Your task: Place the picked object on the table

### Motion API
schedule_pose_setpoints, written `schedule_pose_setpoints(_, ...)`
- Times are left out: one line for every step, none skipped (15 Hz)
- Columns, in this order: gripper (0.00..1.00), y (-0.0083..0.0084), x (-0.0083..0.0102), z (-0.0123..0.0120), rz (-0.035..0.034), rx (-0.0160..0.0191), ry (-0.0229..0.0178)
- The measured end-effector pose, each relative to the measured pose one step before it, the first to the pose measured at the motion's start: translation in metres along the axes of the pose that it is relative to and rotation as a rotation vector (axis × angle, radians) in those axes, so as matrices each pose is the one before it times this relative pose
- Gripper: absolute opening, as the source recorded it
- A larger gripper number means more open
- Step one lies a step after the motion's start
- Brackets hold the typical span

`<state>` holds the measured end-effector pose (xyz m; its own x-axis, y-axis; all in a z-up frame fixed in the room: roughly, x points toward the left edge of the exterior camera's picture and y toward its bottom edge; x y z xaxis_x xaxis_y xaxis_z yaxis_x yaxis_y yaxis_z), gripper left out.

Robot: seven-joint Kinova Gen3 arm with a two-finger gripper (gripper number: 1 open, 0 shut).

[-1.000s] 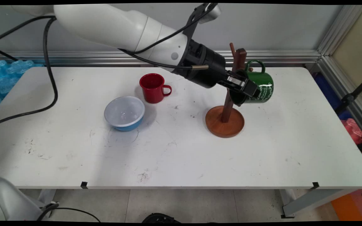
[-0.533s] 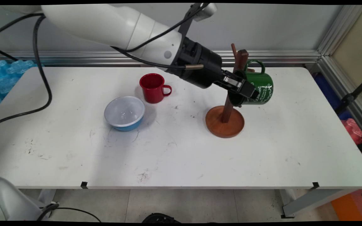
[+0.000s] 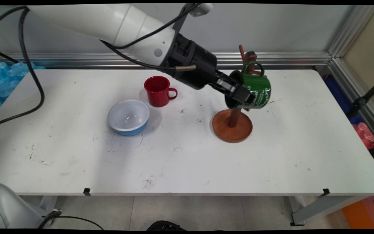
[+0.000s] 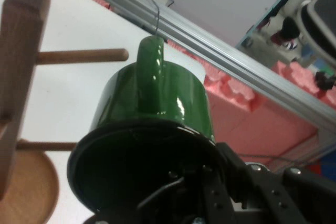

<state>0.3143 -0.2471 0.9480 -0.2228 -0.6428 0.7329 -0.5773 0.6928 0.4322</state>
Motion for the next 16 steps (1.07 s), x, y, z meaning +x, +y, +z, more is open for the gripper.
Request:
schedule_pose_setpoints(0.00,0.00061,0.00004,-0.00436,0.01647,0.00757,-0.01610)
schedule_pose_setpoints(0.00,0.00046,0.00000,-0.00361,0.01485,0.00706,-0.01640)
schedule_pose_setpoints(0.00,0.00020,-0.00010,-0.00228,0.00887,0.00454,-0.01060)
schedule_pose_setpoints(0.00,0.00023,-0.00024,-0.00349,0.01390,0.00773,-0.01757)
schedule_pose_setpoints(0.00,0.00012,-0.00037,-0.00235,0.00890,0.00555,-0.01196)
schedule_pose_setpoints(0.00,0.00012,-0.00101,-0.00384,0.01386,0.00973,-0.02021)
schedule_pose_setpoints(0.00,0.00005,-0.00078,-0.00245,0.00958,0.00666,-0.01392)
schedule_pose_setpoints(0.00,0.00029,-0.00136,-0.00372,0.01466,0.00949,-0.02180)
schedule_pose_setpoints(0.00,0.00048,-0.00236,-0.00471,0.01911,0.01244,-0.03114)
schedule_pose_setpoints(0.00,0.00063,-0.00242,-0.00384,0.01542,0.00948,-0.02802)
schedule_pose_setpoints(0.00,0.00035,-0.00196,-0.00272,0.00933,0.00715,-0.02080)
schedule_pose_setpoints(0.00,0.00024,-0.00160,-0.00187,0.00705,0.00537,-0.01686)
schedule_pose_setpoints(0.00,0.00027,-0.00236,-0.00272,0.00994,0.00802,-0.02672)
schedule_pose_setpoints(0.00,0.00015,-0.00166,-0.00160,0.00590,0.00522,-0.01749)
schedule_pose_setpoints(0.00,0.00013,-0.00269,-0.00238,0.00759,0.00843,-0.02872)
schedule_pose_setpoints(0.00,0.00005,-0.00195,-0.00143,0.00441,0.00584,-0.02037)
